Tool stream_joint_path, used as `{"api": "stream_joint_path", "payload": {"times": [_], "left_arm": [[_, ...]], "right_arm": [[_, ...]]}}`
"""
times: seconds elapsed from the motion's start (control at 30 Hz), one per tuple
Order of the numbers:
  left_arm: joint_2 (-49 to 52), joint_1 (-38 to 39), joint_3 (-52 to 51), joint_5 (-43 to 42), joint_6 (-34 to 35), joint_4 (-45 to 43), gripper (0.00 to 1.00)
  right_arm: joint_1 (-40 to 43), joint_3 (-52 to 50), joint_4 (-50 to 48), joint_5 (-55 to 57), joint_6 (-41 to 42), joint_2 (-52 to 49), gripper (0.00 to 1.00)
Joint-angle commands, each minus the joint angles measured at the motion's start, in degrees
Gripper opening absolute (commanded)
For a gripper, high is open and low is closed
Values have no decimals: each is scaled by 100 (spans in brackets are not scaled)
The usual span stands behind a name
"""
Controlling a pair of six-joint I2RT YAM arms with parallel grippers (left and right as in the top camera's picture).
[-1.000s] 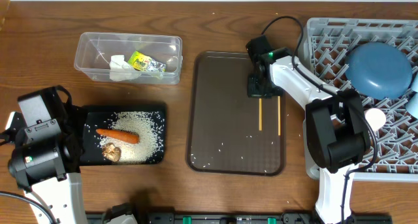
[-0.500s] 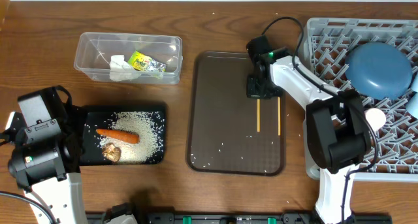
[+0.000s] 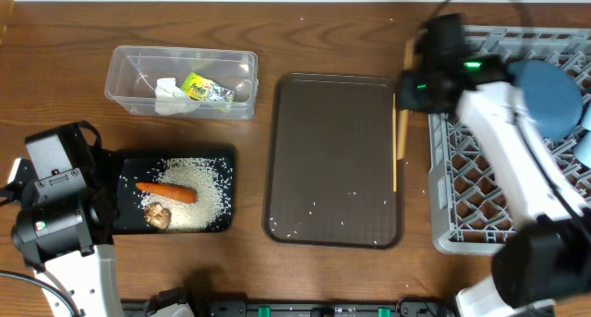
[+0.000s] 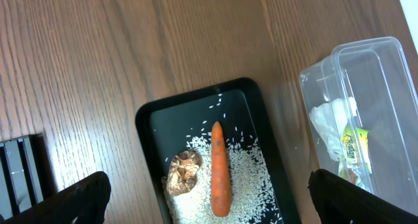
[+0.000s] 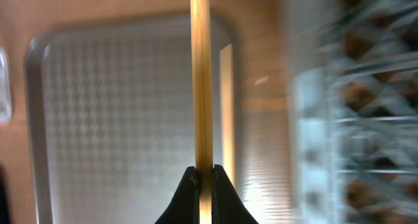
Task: Sort waste into correct bins and load items into the dishwasher rack
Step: 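Lift the chopstick and carry it right into the grey rack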
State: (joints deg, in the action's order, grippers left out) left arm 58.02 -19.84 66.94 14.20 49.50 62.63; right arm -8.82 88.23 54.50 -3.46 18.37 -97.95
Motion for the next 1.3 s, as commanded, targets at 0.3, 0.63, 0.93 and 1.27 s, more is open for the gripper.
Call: {"api": "stream_joint_path", "payload": {"times": [0.3,0.63,0.93,1.27], "left_arm": [[7,-35,4,149,-35,11,98],[7,-35,4,149,-35,11,98],[7,-35,4,149,-35,11,98],[7,-35,4,149,-35,11,98]], "right_arm": [[1386,-7,-127,-129,-1687,426,1],[1410,-7,-699,-127,-2208,-254,1],[1408,-7,-999,-101,-2208,-787,1],[1403,-7,-966,-83,-2203,-811,17]]}}
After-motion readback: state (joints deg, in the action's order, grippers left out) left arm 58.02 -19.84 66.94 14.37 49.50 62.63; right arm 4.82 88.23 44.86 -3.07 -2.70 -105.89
